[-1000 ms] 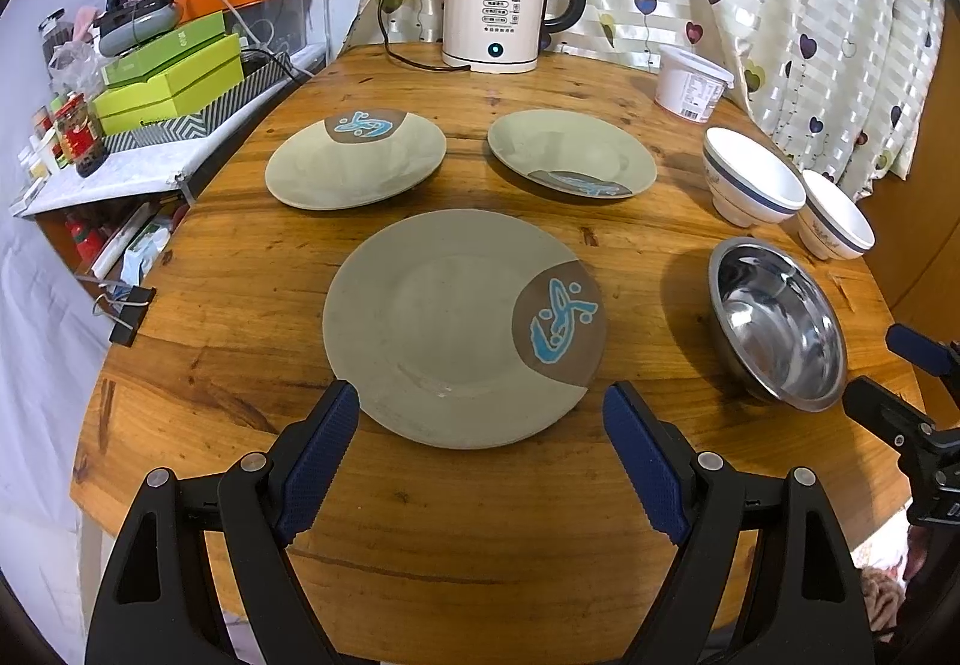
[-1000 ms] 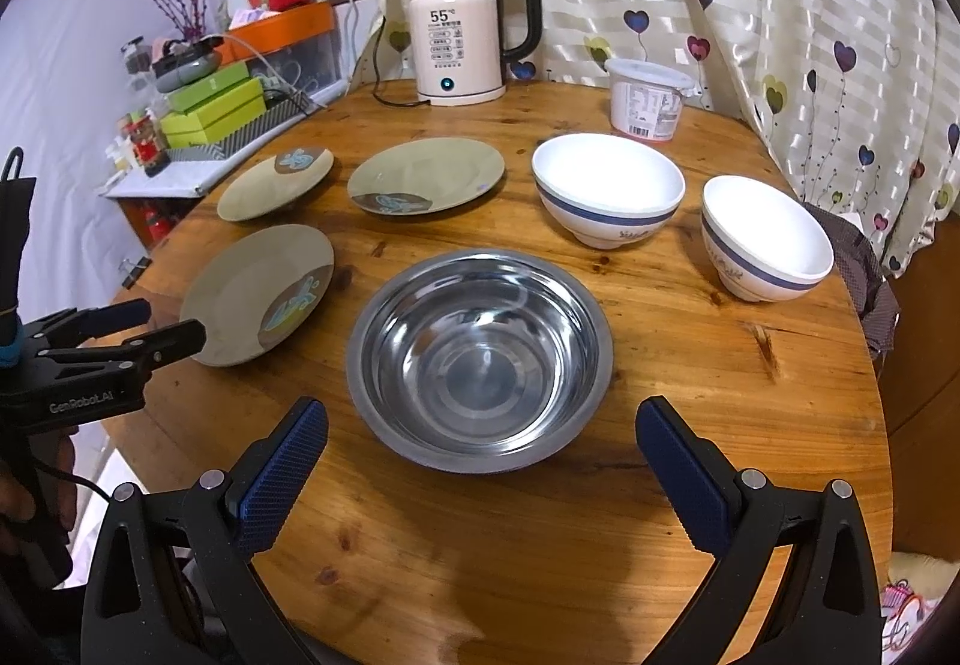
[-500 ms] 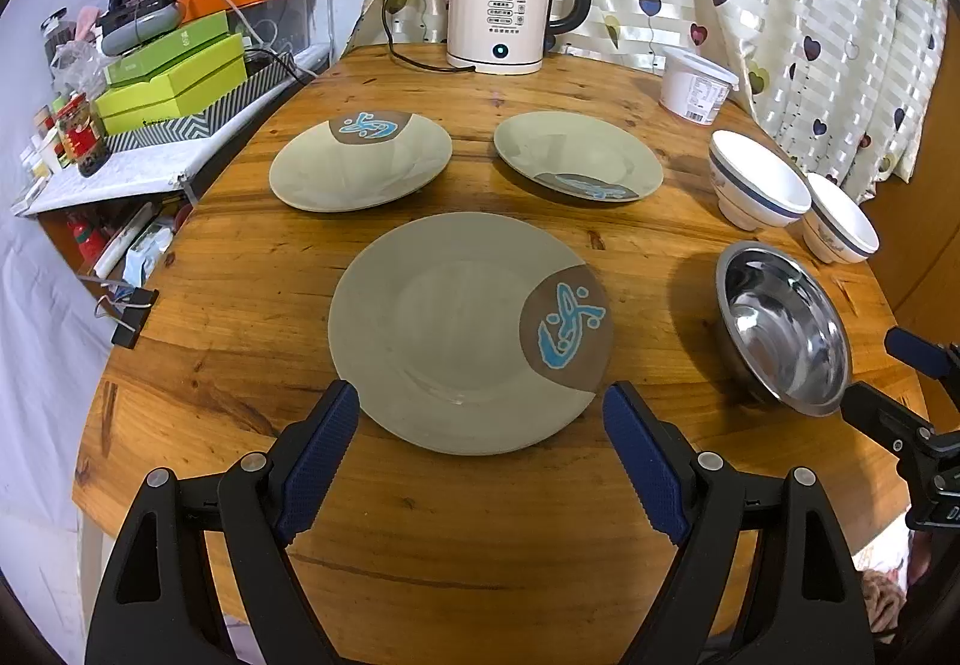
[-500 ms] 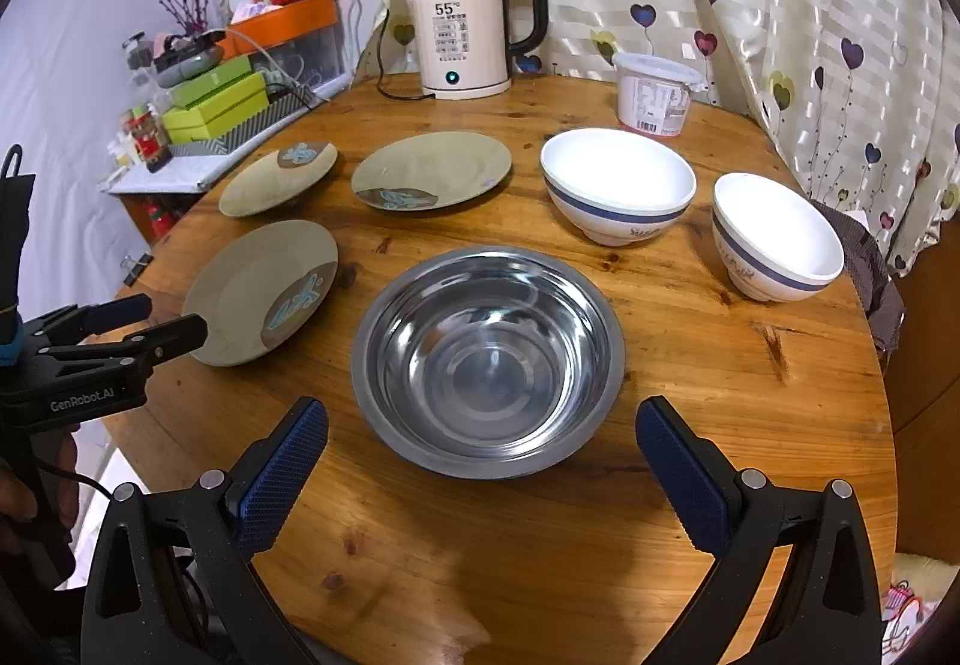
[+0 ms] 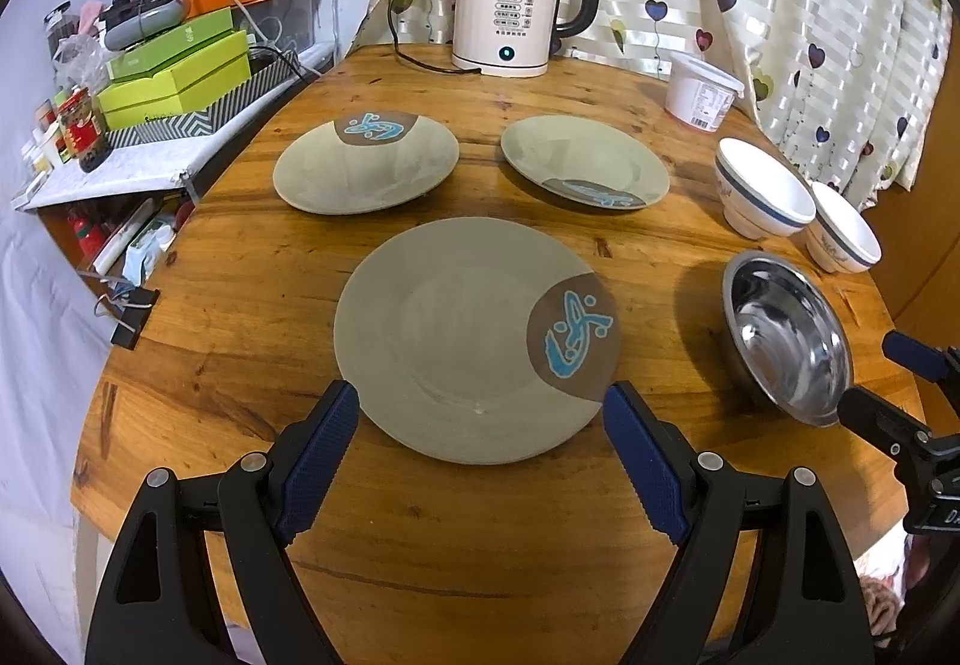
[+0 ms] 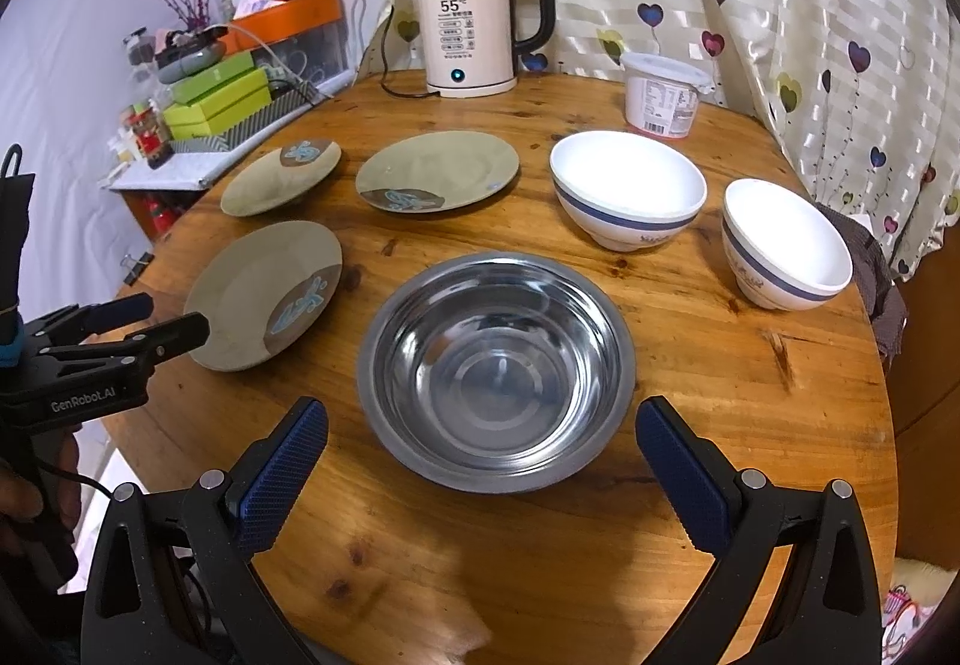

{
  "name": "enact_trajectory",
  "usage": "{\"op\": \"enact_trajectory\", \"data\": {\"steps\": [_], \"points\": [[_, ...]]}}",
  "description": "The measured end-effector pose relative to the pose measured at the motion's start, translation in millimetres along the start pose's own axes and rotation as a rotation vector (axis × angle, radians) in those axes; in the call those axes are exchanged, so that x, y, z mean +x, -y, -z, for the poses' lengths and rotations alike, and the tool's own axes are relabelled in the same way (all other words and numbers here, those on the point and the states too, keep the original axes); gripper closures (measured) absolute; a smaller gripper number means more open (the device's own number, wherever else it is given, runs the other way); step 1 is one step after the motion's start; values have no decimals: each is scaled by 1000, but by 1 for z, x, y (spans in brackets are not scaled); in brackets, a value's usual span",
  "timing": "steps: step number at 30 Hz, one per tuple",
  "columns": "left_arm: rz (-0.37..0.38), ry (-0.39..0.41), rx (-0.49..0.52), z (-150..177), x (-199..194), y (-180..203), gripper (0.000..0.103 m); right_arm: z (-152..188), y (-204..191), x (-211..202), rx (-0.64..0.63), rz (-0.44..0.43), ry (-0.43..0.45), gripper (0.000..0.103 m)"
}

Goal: Organize plates and bowls
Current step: 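Move the right tool to the beige fish-logo plate and grasp its rim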

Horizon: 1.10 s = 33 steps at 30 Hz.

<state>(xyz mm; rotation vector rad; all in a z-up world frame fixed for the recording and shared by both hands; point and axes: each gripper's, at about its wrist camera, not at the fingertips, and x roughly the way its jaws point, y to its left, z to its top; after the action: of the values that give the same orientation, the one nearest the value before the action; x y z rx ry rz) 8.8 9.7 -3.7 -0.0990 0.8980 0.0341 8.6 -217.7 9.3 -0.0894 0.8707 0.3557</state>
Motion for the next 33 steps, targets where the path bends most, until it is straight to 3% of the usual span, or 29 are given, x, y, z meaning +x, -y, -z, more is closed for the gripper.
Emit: {"op": "enact_trajectory", "data": {"steps": [23, 33], "points": [[-77, 43, -99, -22, 0, -47, 19, -48, -47, 22, -114, -76, 3, 0], [-88, 33, -127, -29, 11, -65, 19, -66, -66, 42, -169, -66, -34, 0]]}}
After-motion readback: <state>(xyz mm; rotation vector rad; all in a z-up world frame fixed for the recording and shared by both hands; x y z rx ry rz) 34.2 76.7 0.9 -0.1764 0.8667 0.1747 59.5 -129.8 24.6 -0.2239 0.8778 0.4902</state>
